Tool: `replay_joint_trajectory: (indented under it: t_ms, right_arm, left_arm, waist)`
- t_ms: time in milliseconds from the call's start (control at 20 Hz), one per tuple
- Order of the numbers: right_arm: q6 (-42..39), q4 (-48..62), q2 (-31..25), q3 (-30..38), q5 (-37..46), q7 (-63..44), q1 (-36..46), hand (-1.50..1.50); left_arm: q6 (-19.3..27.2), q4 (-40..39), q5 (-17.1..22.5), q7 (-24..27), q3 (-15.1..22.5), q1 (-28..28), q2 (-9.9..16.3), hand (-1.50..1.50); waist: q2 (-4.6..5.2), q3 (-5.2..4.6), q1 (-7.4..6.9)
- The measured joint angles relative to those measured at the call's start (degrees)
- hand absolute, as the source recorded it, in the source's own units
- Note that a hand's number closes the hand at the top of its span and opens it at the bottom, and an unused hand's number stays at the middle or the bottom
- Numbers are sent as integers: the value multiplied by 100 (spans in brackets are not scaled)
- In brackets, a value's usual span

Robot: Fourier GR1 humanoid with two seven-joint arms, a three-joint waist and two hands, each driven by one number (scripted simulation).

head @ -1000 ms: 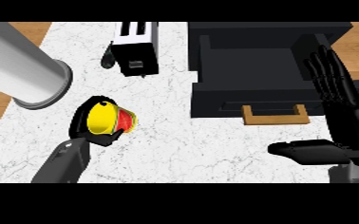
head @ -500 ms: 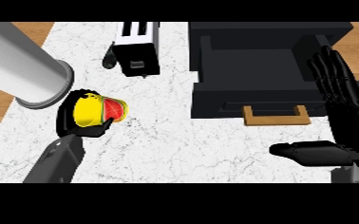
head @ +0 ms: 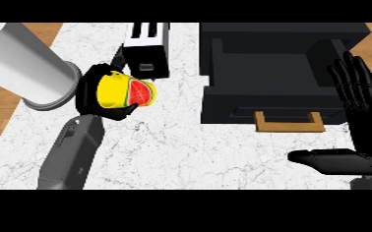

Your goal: Pick up the cup, place it into the drawer and close the drawer

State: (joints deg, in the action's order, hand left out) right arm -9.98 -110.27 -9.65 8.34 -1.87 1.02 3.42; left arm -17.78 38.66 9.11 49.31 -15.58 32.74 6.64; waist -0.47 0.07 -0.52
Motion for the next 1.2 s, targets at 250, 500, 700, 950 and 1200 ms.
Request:
replay_joint_trajectory:
  t_ms: [250,500,700,950,1200]
  right_arm:
    - [-74,-71,-53,90,-70,7,-103,-150]
    - [-73,-5,18,62,-25,125,-155,-150]
    - [-123,26,-24,117,-89,106,-90,-150]
    - [-149,-54,-38,136,-103,57,-84,-150]
    - [-168,151,-17,122,-76,153,32,-150]
  left_arm:
    - [486,1160,-16,-859,363,231,-325,150]
    - [987,1894,-74,-1803,677,724,-524,150]
    - [1574,2107,-91,-2499,1043,1314,-611,150]
    - [2097,1866,-101,-2925,1360,1925,-646,150]
    - [2768,1151,227,-3144,1718,2758,-659,150]
  waist:
    - [0,0,3]
    - [19,-2,42]
    - [30,-4,79]
    - [44,-6,117]
    - [63,-5,180]
